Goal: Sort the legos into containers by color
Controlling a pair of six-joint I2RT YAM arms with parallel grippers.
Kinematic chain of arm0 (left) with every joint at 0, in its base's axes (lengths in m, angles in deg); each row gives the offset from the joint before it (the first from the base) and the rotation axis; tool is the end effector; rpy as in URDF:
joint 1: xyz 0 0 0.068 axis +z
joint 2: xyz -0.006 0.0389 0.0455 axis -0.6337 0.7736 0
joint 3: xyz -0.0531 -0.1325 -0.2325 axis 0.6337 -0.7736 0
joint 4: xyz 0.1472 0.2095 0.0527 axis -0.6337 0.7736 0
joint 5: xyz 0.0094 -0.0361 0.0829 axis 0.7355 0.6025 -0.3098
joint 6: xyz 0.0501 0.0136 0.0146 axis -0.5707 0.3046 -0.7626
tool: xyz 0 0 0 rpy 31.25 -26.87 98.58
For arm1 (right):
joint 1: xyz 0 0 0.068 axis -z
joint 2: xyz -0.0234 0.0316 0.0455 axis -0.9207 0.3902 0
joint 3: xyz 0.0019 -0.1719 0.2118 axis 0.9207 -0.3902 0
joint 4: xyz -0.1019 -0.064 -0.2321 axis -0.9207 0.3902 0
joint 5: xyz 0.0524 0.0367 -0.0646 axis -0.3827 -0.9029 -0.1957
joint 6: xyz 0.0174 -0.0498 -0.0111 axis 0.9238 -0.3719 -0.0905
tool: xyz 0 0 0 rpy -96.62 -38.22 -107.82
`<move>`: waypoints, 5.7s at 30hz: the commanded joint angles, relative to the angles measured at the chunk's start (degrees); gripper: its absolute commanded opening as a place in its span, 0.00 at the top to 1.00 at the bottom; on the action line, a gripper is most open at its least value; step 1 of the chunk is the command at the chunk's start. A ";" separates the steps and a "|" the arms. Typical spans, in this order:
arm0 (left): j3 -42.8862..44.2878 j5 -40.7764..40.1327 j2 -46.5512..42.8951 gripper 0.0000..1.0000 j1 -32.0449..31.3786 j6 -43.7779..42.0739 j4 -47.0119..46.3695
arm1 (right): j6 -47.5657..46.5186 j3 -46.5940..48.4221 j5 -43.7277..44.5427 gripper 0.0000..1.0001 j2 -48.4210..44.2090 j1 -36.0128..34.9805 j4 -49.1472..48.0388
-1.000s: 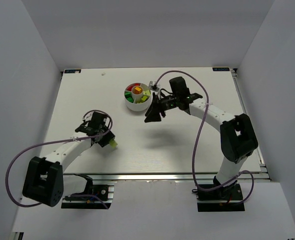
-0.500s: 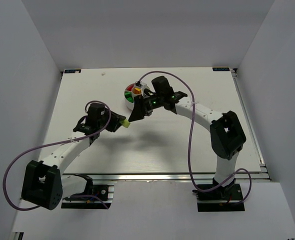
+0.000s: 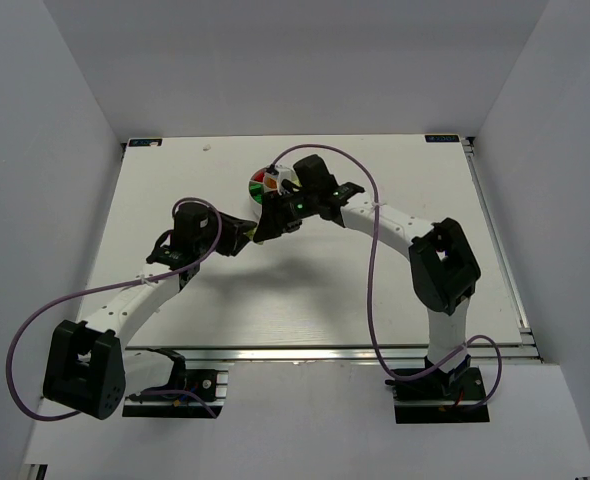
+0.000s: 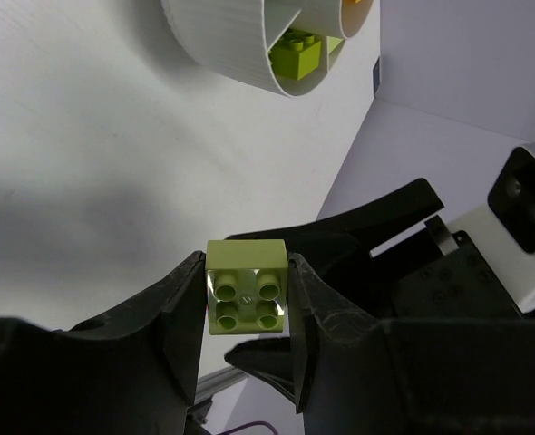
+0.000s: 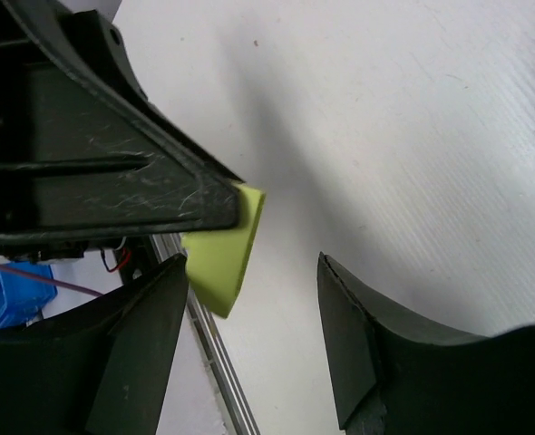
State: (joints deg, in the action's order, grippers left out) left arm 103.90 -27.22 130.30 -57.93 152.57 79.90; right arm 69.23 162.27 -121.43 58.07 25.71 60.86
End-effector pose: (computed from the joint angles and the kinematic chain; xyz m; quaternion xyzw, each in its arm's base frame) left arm 0.2426 -0.0879 0.2352 -0.4144 0.7788 -0.3994 0.2493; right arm 0.3234 0.3126 0.2612 -0.3016 0.8006 0.4619 0.2340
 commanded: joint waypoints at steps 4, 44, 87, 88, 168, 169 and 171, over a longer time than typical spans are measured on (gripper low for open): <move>-0.21 1.53 -1.78 0.89 -0.29 2.19 -2.90 | -0.15 4.52 3.68 0.38 1.26 -0.16 -0.91; -1.89 -5.85 -8.98 0.02 3.40 -0.61 2.44 | -15.69 2.67 12.72 1.00 -5.77 8.18 -5.57; -10.67 -5.32 -21.11 0.02 7.98 -2.29 11.95 | -28.63 22.80 16.87 0.59 17.43 12.23 -6.89; -10.67 -5.41 -21.46 0.02 7.98 -2.21 12.04 | -28.54 22.81 16.87 0.54 17.34 12.23 -6.89; 1.02 -9.72 -34.39 0.02 7.98 -42.54 8.26 | -28.71 -30.20 36.82 0.11 -42.86 16.01 1.36; 0.93 -9.54 -34.56 0.02 7.98 -42.81 8.17 | -28.89 -29.24 35.34 0.11 -42.77 16.01 2.94; 0.32 -9.63 -35.35 0.02 7.98 -42.90 8.26 | -28.54 -28.53 34.80 0.11 -42.25 15.92 3.92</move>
State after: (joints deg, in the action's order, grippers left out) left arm 104.97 -38.45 96.08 -50.31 111.08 89.63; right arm 41.95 131.73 -84.76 16.56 41.52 62.65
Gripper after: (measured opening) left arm 0.982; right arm 0.895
